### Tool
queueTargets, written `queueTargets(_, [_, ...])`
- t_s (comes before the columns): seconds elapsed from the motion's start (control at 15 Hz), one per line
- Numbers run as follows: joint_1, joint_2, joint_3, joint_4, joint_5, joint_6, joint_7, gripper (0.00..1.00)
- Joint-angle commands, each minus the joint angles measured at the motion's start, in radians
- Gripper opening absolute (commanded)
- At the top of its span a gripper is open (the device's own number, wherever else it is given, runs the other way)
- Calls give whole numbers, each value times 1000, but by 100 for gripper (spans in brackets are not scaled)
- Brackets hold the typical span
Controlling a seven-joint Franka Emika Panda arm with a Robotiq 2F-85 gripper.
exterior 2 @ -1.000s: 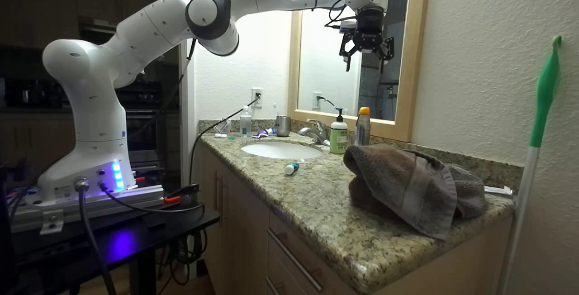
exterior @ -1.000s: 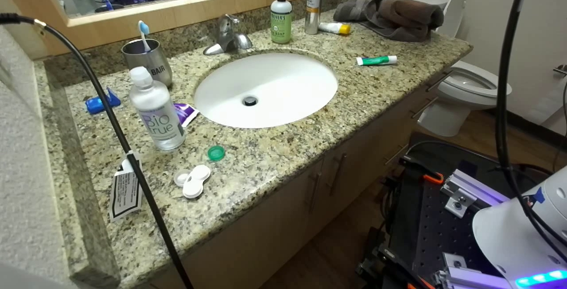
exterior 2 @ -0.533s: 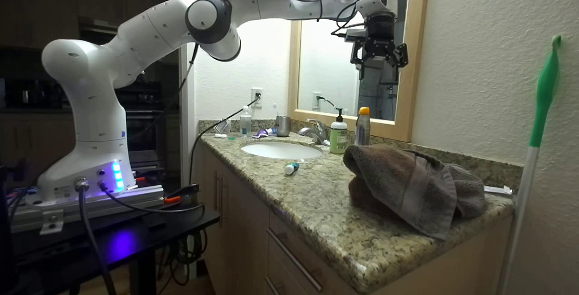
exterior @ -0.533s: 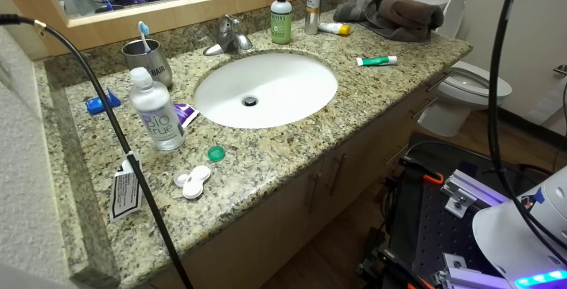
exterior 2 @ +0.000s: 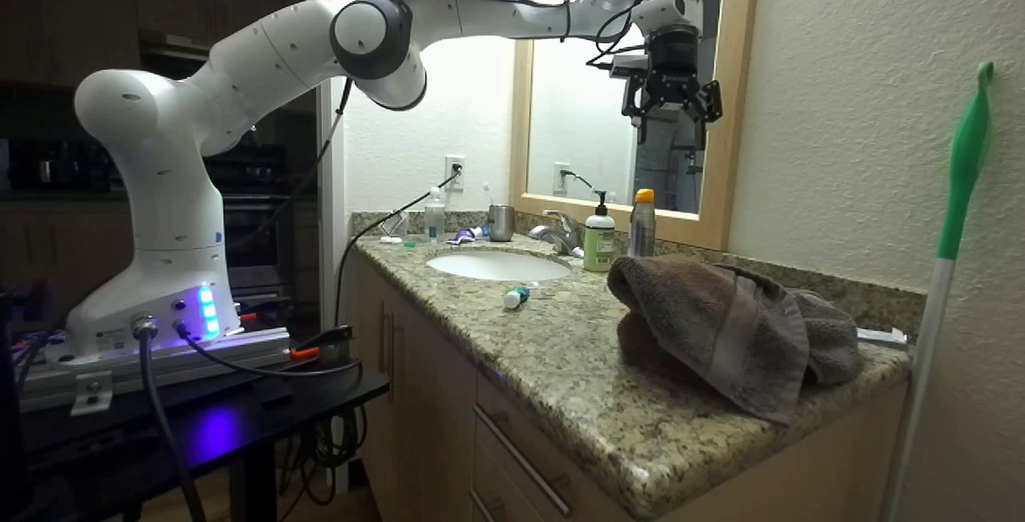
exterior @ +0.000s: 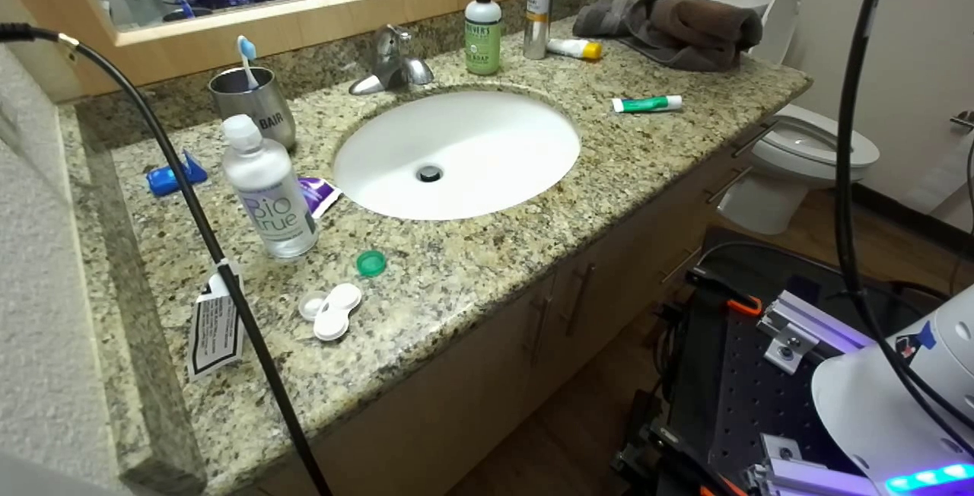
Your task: Move the white tube and the blue spray can to the back of the counter
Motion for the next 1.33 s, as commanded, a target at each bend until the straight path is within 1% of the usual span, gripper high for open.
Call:
queueTargets(0.0, [-9, 3, 5, -4, -1, 22, -144, 100])
queueTargets(0.13, [-9, 4, -5, -5, -17, 20, -246, 100])
queueTargets(0.2, [4, 8, -31, -5, -46, 11, -253, 100])
queueTargets(0.27, [4, 2, -28, -6, -45, -3, -267, 100])
queueTargets(0.33, [-2, 2, -17, 1, -24, 0, -221, 100])
queueTargets(0.53, [-1, 3, -21, 2, -30, 0, -241, 100])
queueTargets(1.27, [0, 3, -22, 2, -31, 0, -242, 100])
